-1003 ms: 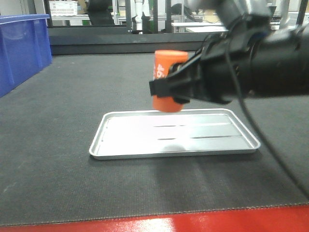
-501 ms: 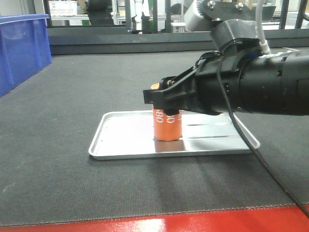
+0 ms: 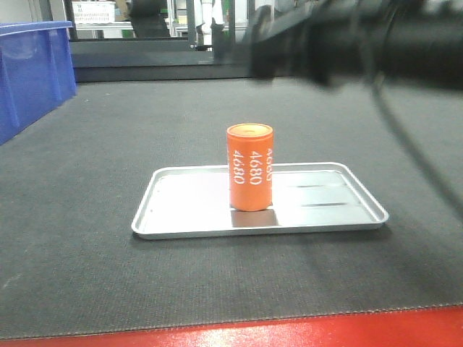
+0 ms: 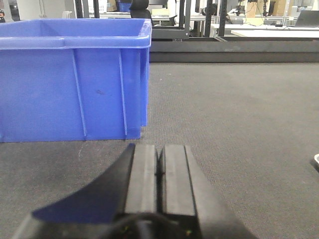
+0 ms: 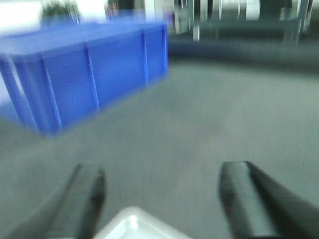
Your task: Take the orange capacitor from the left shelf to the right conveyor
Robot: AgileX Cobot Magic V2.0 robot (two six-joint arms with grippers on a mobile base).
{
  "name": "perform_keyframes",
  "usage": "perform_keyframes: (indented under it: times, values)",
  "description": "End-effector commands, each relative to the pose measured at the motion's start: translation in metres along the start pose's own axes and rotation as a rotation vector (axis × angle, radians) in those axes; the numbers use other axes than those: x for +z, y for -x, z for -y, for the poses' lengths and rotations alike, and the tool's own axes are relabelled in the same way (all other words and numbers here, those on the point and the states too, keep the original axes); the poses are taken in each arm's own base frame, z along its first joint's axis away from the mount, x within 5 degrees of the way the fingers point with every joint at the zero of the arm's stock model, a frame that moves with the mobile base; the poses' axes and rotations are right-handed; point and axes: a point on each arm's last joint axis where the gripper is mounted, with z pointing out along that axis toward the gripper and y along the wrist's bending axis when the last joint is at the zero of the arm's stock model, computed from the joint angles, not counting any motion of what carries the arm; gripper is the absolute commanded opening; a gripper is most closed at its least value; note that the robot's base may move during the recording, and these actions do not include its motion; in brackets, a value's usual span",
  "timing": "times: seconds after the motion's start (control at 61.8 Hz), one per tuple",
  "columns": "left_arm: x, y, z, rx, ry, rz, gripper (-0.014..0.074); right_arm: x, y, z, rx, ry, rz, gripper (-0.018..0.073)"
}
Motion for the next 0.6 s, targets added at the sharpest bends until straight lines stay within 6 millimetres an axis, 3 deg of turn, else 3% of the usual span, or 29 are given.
perform_keyframes:
  times: [0.0, 0.081, 0.097, 0.162, 0.356, 0.582]
  values:
    - [0.000, 0.010, 0.000, -0.006, 0.002, 0.083, -0.0105, -0.014, 0.041, -0.003, -0.018, 0.008, 0.121, 0.0288]
    - [0.000, 0.010, 0.000, -0.006, 0.002, 0.083, -0.0105, -0.028, 0.054, -0.004, -0.021, -0.002, 0.072, 0.0037]
    - [0.000, 0.010, 0.000, -0.006, 0.002, 0.083, -0.0105, -0.030, 0.056, -0.004, -0.020, -0.003, 0.065, 0.0029]
    - [0.000, 0.010, 0.000, -0.006, 0.002, 0.083, -0.0105, -0.045, 0.069, -0.005, -0.022, -0.008, 0.052, 0.0085]
    - [0.000, 0.010, 0.000, -0.012, 0.001, 0.083, -0.0105, -0.096, 0.111, -0.010, -0.028, -0.009, 0.143, 0.0057]
    - [0.000, 0.010, 0.000, -0.006, 0.002, 0.083, -0.0105, -0.133, 0.138, -0.014, -0.032, 0.003, 0.292, 0.0057]
